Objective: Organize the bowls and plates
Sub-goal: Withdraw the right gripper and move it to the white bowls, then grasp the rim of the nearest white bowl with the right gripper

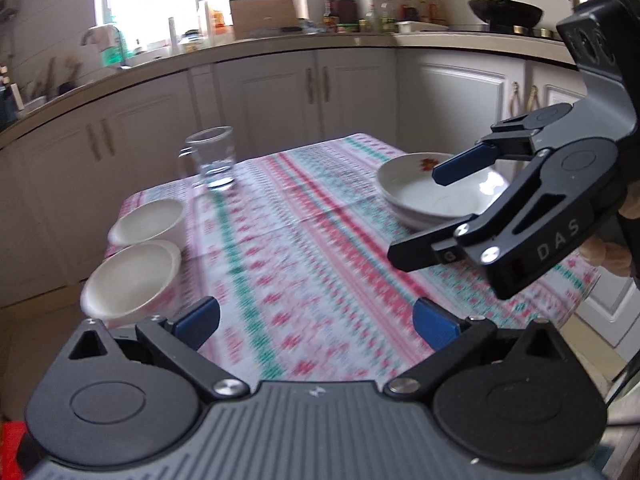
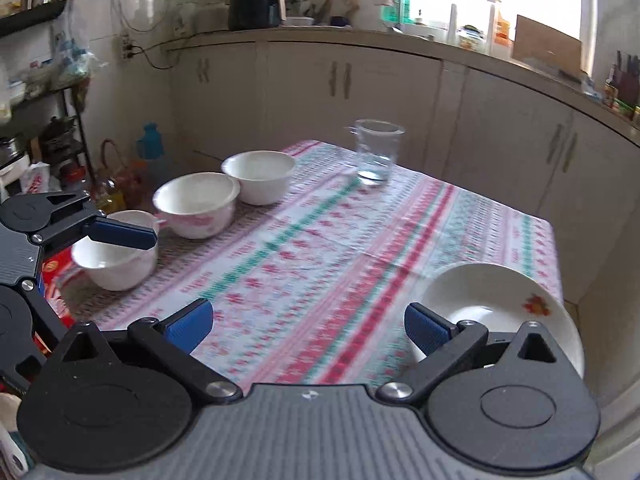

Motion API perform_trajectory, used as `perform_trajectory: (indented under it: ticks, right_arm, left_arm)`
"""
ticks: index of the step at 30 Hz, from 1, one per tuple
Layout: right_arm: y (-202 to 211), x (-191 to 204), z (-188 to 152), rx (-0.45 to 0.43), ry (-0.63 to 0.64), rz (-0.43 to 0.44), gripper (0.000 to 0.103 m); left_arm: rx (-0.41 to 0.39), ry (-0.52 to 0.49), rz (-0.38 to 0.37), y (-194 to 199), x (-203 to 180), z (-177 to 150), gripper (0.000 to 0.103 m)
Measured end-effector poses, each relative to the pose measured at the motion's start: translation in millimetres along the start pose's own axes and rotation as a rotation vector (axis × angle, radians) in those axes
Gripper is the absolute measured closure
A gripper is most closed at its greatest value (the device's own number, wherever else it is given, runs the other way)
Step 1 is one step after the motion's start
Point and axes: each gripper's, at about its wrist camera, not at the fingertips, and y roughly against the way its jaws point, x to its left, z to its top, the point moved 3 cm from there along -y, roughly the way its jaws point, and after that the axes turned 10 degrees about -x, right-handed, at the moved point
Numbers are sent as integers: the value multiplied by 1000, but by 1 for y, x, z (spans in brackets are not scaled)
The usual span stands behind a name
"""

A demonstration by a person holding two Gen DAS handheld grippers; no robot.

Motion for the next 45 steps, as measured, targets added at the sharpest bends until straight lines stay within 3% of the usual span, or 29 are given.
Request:
perform_trajectory:
  ticks: [13,22,39,45]
  right_arm:
    - [-36,78,13,20,61,141,0]
    - [-63,109,21,54,120,163,0]
    - [-119,137,34,99,128,247,1]
    - [-138,146,35,135,142,289,13]
  left_arm:
    - [-3,63,97,45,52,-38,1]
    - [39,87,135,47,92,-65,1]
    - [57,71,70,23,120,-85,3]
    - [43,80,49,19,120,-84,4]
